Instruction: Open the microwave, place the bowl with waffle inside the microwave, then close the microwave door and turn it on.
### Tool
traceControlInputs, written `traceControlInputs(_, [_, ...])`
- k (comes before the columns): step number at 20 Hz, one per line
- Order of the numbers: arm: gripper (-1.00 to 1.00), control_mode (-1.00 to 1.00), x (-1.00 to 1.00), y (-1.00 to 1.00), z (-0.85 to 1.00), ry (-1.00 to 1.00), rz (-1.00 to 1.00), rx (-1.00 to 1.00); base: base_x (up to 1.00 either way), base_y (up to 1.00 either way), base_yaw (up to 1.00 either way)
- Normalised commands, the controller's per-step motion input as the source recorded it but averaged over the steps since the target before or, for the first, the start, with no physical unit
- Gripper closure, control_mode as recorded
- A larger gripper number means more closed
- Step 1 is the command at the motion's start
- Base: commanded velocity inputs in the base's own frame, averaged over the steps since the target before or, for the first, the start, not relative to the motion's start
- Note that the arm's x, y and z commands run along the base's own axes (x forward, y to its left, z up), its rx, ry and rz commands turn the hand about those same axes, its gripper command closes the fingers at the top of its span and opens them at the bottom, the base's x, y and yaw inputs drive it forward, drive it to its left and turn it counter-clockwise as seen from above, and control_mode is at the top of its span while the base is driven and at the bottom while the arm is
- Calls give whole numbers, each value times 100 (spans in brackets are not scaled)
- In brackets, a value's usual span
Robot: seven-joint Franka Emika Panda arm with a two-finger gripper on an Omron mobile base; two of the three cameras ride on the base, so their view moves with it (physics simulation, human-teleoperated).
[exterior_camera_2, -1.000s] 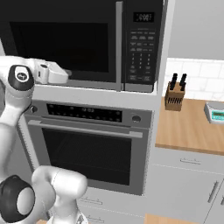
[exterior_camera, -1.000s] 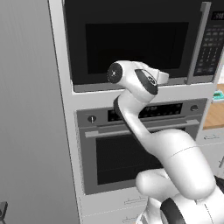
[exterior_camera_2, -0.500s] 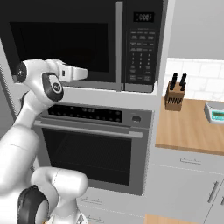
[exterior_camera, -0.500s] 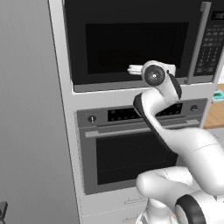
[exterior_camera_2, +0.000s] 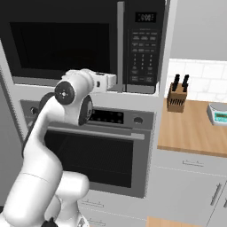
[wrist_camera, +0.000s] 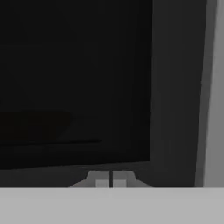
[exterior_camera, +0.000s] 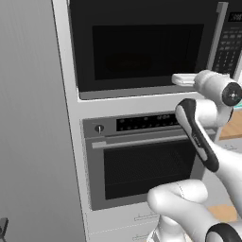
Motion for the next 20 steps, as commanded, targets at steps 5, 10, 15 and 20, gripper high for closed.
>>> traceControlInputs(5, [100, -100, -45, -88, 4, 13, 7, 42, 0, 0, 0])
traceControlInputs(10, [100, -100, -63, -92, 11, 11, 3, 54, 0, 0, 0])
traceControlInputs(15, [100, -100, -29, -81, 1, 19, 0, 62, 0, 0, 0])
traceControlInputs(20, [100, -100, 3, -8, -18, 3, 1, 25, 0, 0, 0])
